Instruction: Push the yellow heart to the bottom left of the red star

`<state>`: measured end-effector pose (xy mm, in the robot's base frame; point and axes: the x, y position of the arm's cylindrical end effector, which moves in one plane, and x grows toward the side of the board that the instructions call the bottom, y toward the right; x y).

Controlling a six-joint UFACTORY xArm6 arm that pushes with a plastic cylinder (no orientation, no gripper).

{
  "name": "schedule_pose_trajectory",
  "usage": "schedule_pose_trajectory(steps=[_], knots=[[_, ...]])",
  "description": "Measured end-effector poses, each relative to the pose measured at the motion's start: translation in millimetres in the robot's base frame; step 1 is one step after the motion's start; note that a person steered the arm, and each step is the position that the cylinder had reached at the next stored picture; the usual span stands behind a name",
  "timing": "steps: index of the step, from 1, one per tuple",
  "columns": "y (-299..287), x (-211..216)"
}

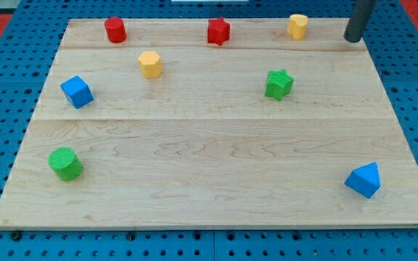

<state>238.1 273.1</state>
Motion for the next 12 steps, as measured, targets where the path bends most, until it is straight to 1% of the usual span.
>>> schedule_pose_trajectory(steps=[1,2,3,4,5,6,7,8,9,10,11,12], knots=[[-83,-43],[-153,-22],[-165,48],[-216,84],[-178,76],[-201,53],[-245,56],[-286,84],[-316,93],[-306,155],[-397,152],[-474,112]])
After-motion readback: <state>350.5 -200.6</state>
